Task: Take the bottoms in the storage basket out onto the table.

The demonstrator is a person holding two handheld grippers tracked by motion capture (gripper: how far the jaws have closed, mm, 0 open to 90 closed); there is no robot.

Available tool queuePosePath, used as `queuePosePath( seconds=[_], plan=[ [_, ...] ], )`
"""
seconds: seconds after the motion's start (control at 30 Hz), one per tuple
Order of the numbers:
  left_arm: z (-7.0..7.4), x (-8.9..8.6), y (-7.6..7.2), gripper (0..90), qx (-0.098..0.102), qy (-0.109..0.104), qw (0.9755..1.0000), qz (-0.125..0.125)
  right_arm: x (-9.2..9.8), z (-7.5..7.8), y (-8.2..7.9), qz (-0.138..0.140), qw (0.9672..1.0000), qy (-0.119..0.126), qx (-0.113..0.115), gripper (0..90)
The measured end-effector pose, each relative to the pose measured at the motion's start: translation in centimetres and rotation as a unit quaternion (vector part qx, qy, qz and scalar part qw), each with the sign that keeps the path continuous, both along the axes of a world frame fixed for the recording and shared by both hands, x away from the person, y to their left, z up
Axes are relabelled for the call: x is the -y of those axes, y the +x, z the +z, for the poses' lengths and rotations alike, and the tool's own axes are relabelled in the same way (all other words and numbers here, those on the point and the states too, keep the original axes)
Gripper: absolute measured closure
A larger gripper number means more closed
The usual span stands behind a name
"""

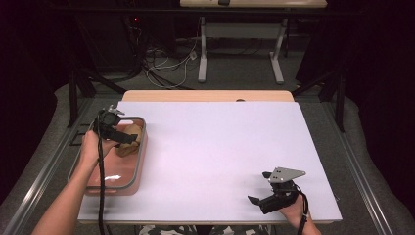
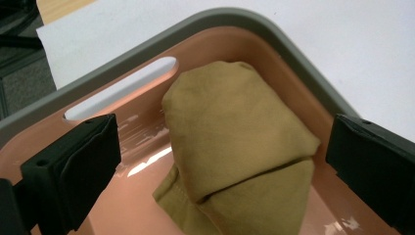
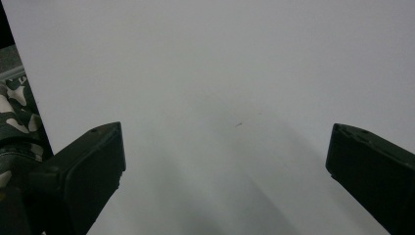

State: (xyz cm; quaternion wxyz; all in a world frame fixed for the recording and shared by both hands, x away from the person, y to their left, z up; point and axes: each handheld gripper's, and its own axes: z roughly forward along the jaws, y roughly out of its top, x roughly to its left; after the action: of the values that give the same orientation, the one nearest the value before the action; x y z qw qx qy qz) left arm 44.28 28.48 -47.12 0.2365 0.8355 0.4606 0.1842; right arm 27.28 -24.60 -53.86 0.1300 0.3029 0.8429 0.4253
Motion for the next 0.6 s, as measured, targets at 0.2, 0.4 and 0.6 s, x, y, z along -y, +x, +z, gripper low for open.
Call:
queuePosePath(
  seconds=[0.2, 0.4, 0.6],
  plan=[
    [-0.9, -0.2, 0.6, 0.0, -0.020, 0.003, 0.9998, 0.006, 0.1, 0.0, 0.0, -0.001, 1.0000, 0.003, 0.000, 0.7],
    [-1.6, -0.3, 1.0, 0.0, -0.037, 0.000, 0.9993, 0.006, 0.1, 0.1, 0.0, -0.001, 1.0000, 0.003, -0.001, 0.7],
    [-2.2, -0.4, 1.3, 0.0, -0.052, -0.011, 0.9986, 0.000, 0.0, 0.0, 0.0, -0.001, 1.0000, 0.005, -0.002, 0.6]
  ],
)
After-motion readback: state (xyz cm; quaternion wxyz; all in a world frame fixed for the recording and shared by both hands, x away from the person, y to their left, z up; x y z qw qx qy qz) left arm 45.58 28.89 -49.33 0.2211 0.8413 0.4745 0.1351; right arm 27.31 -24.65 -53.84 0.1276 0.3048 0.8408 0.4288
